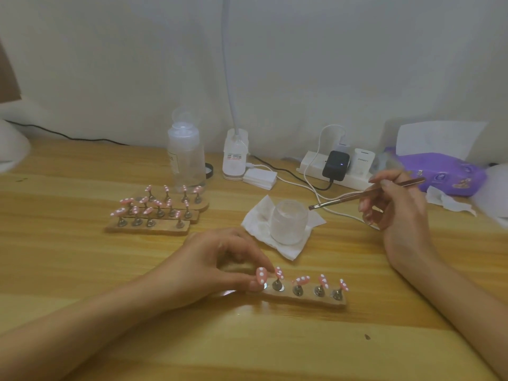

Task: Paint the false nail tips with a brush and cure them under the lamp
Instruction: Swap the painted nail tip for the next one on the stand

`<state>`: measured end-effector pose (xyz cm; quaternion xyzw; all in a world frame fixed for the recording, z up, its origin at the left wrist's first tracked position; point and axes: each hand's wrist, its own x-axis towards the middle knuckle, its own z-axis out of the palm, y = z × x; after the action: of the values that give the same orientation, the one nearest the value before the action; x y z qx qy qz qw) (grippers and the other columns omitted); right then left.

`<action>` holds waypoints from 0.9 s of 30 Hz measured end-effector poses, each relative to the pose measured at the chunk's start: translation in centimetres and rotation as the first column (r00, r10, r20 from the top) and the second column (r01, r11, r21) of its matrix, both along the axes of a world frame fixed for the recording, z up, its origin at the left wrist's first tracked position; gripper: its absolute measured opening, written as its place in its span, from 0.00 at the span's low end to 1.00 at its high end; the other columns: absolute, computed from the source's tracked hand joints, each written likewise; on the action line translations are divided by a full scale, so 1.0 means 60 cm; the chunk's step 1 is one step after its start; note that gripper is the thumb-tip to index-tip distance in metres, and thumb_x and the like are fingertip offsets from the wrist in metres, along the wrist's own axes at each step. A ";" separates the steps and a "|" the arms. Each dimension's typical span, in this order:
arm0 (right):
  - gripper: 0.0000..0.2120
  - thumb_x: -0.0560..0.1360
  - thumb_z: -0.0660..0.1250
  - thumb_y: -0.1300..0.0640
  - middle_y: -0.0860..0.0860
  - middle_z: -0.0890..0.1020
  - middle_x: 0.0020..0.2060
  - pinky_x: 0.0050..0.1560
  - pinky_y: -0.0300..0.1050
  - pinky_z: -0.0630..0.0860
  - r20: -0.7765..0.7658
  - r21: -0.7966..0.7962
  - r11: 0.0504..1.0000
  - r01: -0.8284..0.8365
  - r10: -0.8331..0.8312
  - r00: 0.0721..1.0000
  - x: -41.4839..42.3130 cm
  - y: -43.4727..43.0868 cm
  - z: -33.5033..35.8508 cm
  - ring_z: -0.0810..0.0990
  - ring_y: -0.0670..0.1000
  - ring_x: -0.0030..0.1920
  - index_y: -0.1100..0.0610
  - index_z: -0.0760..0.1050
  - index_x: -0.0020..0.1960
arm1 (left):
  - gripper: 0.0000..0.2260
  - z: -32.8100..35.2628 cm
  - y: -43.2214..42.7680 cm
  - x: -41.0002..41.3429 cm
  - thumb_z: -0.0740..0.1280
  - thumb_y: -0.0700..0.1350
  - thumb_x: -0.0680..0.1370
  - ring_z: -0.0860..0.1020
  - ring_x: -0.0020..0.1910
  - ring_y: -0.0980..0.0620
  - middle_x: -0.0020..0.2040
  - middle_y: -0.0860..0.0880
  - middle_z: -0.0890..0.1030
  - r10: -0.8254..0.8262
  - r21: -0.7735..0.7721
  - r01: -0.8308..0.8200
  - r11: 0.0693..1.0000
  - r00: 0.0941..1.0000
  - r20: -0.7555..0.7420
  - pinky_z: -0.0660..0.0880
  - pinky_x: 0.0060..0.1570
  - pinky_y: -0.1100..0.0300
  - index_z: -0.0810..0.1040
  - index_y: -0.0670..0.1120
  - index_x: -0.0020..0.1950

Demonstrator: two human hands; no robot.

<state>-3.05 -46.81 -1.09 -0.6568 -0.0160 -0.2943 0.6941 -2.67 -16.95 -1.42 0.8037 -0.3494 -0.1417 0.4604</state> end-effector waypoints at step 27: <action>0.11 0.82 0.58 0.58 0.50 0.78 0.25 0.27 0.36 0.71 -0.046 0.193 0.980 0.037 -0.029 0.999 0.001 -0.008 0.000 0.77 0.48 0.28 0.54 0.73 0.42 | 0.06 -0.019 -0.035 -0.047 0.71 0.55 0.72 0.71 0.51 0.61 0.46 0.62 0.77 0.149 0.014 -0.167 0.986 0.914 0.378 0.65 0.45 0.62 0.76 0.59 0.44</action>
<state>-2.99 -47.29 -1.11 -0.5923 0.0388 -0.2916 0.7501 -5.48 -19.08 -2.58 0.8520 -0.3614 0.0445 0.3762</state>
